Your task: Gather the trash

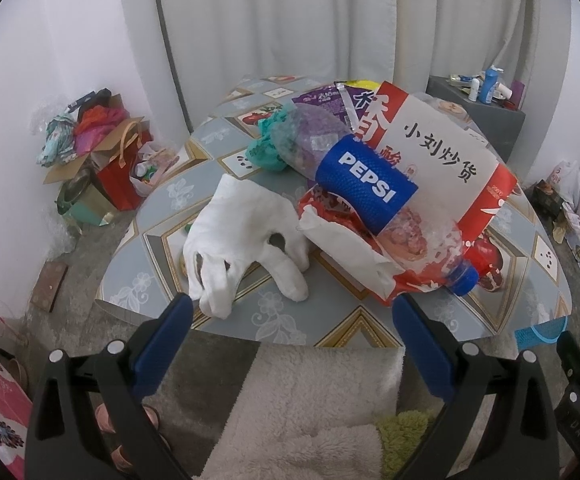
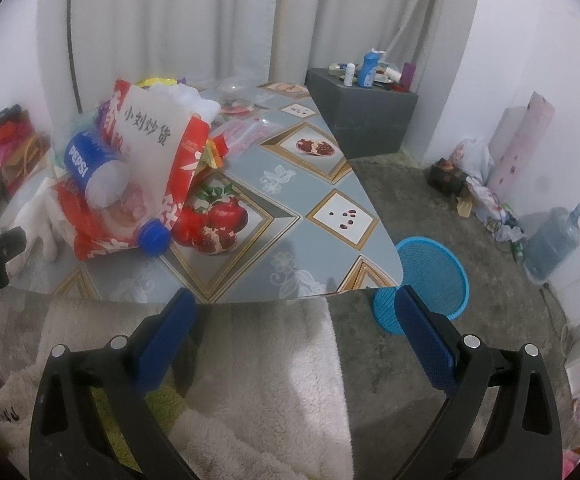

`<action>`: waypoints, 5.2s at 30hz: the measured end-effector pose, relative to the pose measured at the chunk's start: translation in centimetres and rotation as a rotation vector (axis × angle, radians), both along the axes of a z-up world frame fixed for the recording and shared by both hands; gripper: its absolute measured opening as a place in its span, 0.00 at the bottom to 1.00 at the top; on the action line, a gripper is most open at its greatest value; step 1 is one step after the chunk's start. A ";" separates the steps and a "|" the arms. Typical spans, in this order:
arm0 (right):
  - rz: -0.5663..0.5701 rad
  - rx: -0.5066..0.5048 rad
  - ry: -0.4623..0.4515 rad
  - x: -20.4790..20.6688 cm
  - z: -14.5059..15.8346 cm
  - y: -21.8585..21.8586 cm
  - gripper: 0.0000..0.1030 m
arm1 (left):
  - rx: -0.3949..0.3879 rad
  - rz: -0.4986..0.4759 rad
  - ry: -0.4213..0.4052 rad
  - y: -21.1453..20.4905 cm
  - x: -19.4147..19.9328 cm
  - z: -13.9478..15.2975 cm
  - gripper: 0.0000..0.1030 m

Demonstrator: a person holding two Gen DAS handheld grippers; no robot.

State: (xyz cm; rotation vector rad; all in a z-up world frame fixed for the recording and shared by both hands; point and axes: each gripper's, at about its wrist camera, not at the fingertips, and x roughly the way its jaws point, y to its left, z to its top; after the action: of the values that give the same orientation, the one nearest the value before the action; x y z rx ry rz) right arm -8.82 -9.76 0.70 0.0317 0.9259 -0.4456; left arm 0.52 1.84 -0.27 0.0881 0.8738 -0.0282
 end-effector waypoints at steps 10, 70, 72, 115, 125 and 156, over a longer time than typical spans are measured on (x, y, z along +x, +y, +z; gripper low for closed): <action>-0.003 0.001 0.002 0.0 -0.1 0.0 0.93 | -0.001 0.000 0.001 0.0 0.0 0.0 0.95; 0.257 0.160 -0.299 7.3 3.3 3.1 0.93 | -0.473 0.086 0.050 14.9 4.0 -3.6 0.95; 0.255 0.159 -0.294 7.6 3.3 3.0 0.93 | -0.457 0.073 0.049 15.1 4.6 -3.2 0.95; 0.640 0.290 -0.043 15.1 -0.2 8.4 0.57 | -0.068 -0.288 0.060 11.6 14.2 -5.2 0.76; 0.681 0.265 0.003 16.6 -1.6 9.0 0.57 | -0.201 -0.435 -0.005 9.1 12.2 -2.5 0.59; 0.692 0.359 -0.019 16.2 -1.2 5.8 0.03 | -0.133 -0.430 0.009 6.1 11.5 -1.9 0.55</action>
State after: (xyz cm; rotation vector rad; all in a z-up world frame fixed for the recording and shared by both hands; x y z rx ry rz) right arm 7.41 -3.95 -0.49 0.0395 0.9260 0.3631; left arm 12.02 7.95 -2.20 0.1504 0.8471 -0.4887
